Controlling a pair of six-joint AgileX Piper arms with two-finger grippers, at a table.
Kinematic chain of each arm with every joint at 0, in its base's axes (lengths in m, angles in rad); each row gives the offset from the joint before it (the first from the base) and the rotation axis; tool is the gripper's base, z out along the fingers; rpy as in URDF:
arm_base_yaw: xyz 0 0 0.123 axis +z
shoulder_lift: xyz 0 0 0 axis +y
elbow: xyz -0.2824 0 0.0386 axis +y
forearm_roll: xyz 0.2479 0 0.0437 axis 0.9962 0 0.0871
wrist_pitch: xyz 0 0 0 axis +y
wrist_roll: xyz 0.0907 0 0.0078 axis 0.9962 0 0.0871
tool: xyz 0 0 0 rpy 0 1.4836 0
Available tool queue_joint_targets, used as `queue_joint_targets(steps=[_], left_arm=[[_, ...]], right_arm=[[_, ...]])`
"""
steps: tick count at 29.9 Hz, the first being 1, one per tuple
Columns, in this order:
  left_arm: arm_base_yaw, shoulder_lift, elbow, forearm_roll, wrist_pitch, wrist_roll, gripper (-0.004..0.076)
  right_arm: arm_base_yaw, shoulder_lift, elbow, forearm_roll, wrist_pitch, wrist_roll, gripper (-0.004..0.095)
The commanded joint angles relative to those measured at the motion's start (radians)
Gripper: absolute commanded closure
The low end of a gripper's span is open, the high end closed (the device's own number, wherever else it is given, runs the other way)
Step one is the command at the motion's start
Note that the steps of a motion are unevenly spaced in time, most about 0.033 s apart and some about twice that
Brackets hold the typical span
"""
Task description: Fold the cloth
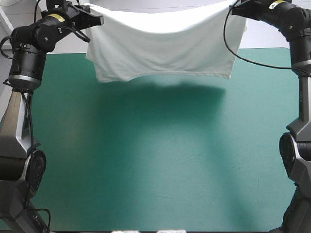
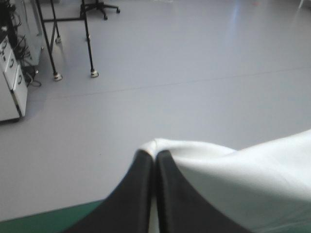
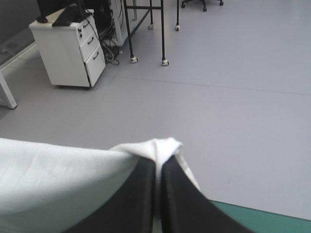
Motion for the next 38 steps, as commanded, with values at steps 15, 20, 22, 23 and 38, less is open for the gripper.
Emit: queue_joint_targets(steps=[15,20,22,23,38], left_arm=[[-0.003,0.077,-0.069,-0.08,0.618,-0.067,0.0733],[-0.003,-0.004,0.074,-0.065,0.62,-0.087,0.0733],[-0.003,-0.051,0.187,-0.065,0.62,-0.087,0.0733],[-0.003,-0.079,0.251,-0.065,0.62,-0.092,0.0733],[-0.003,-0.34,0.925,-0.064,0.618,-0.017,0.0733]], right_arm=[[-0.032,-0.059,0.233,0.084,0.371,-0.056,0.0921],[-0.032,-0.111,0.403,0.081,0.409,-0.059,0.0921],[-0.032,-0.145,0.481,0.078,0.419,-0.06,0.0921],[-0.032,-0.161,0.525,0.076,0.419,-0.062,0.0921],[0.027,-0.429,1.111,-0.032,0.425,-0.059,0.0921]])
